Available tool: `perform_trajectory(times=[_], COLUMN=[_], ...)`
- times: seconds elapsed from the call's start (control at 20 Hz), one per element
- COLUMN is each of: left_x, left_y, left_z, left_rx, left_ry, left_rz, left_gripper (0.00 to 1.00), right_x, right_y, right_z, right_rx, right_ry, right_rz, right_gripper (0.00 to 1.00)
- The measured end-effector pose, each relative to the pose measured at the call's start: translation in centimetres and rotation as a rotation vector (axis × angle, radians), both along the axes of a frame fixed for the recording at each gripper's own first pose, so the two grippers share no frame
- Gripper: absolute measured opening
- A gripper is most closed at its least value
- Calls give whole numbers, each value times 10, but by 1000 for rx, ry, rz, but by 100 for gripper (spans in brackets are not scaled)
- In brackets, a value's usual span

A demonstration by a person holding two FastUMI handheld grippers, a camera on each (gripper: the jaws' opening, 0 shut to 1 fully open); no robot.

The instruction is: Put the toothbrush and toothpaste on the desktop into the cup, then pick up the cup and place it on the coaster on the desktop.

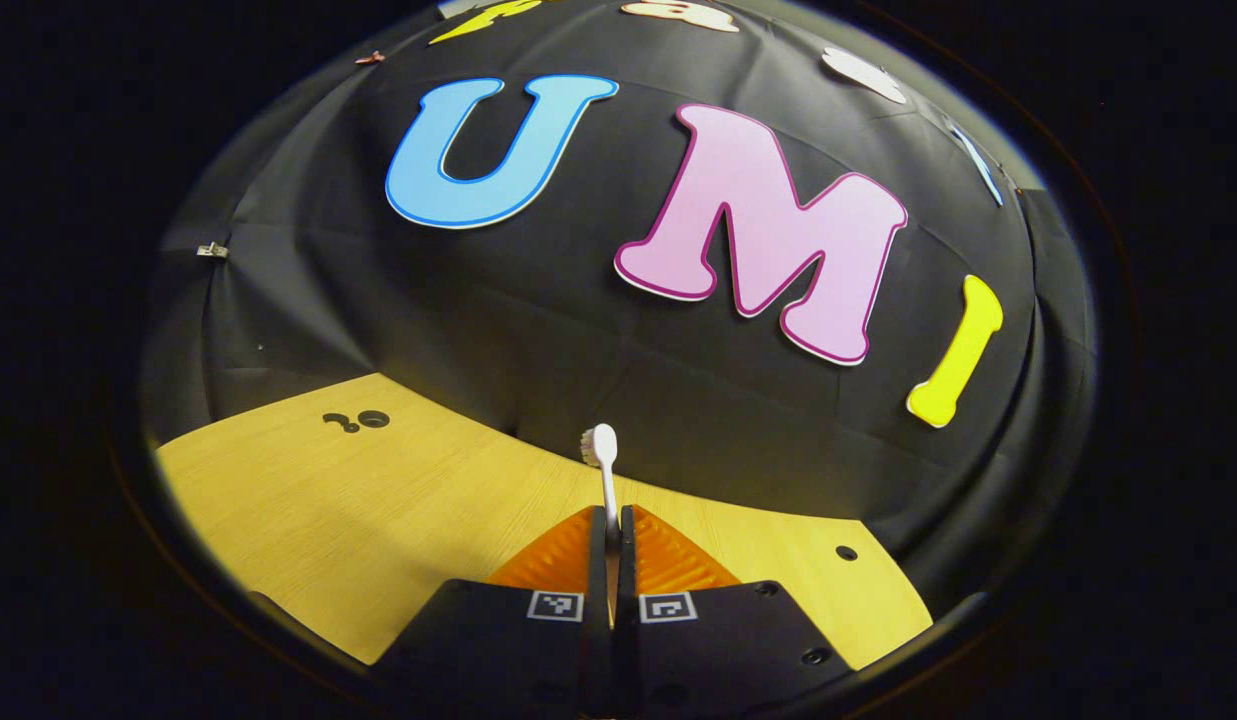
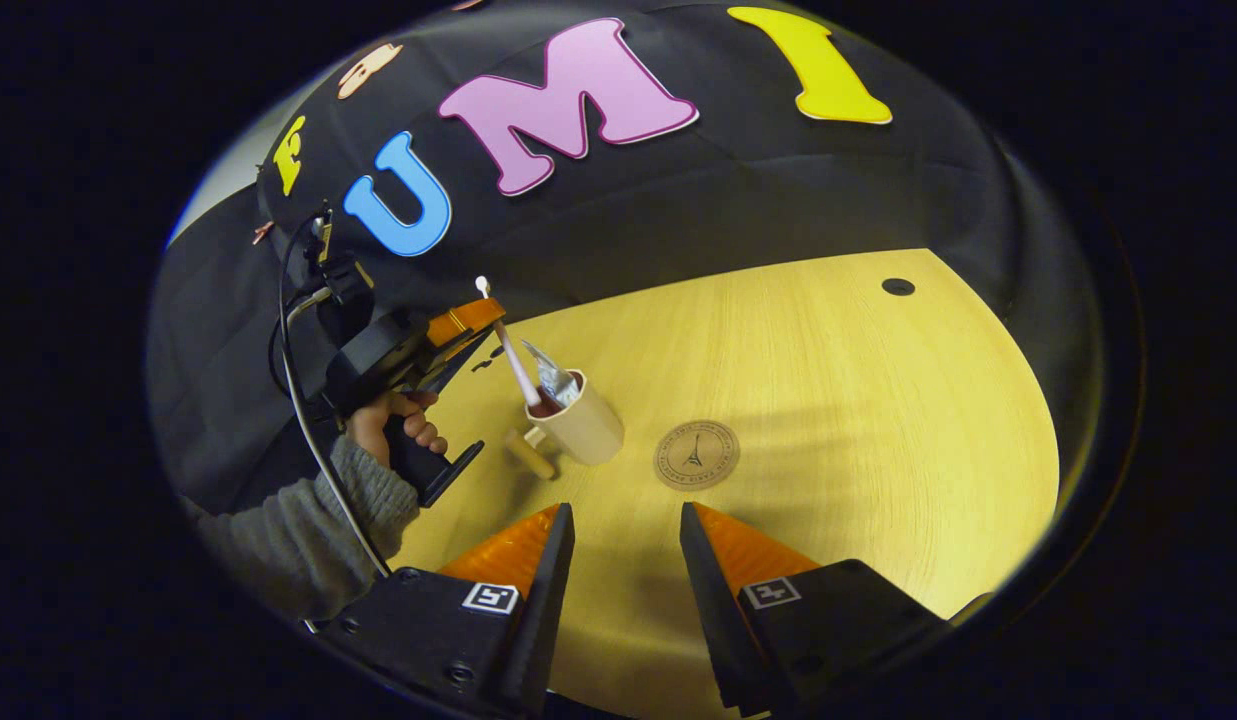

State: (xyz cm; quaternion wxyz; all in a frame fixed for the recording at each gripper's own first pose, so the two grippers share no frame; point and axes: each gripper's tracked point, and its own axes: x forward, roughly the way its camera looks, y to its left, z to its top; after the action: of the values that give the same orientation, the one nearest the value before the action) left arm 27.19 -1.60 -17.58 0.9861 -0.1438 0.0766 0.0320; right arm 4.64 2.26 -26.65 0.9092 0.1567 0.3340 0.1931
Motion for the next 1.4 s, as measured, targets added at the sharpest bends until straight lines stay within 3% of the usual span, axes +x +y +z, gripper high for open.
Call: perform_trajectory(times=[0.45,0.75,0.95,1.0,1.05,1.1,1.25,1.3,1.35,1.4], left_x=[-11,-27,-49,-56,-63,-70,-90,-94,-100,-105], left_y=[-10,-9,-23,-22,-20,-19,-14,-10,-9,-8], left_z=[-18,-20,-23,-25,-27,-27,-35,-39,-40,-42], left_rx=[-8,-8,-2,11,25,37,103,131,147,157], left_ry=[23,52,99,117,135,151,219,236,256,277], left_rz=[-11,-24,-130,-143,-151,-158,-179,-180,-188,-196], left_gripper=[12,23,29,27,50,43,44,50,62,64], right_x=[0,-3,-6,-8,-10,-12,-18,-19,-21,-23], right_y=[-16,-10,-7,-7,-8,-10,-18,-22,-25,-28], right_z=[0,5,11,12,12,12,14,13,12,13], right_rx=[10,31,54,62,63,64,49,42,41,48], right_ry=[9,18,23,27,30,29,20,18,19,21], right_rz=[-8,3,27,33,38,40,43,40,35,27], right_gripper=[66,66,66,65,65,66,65,65,65,66])
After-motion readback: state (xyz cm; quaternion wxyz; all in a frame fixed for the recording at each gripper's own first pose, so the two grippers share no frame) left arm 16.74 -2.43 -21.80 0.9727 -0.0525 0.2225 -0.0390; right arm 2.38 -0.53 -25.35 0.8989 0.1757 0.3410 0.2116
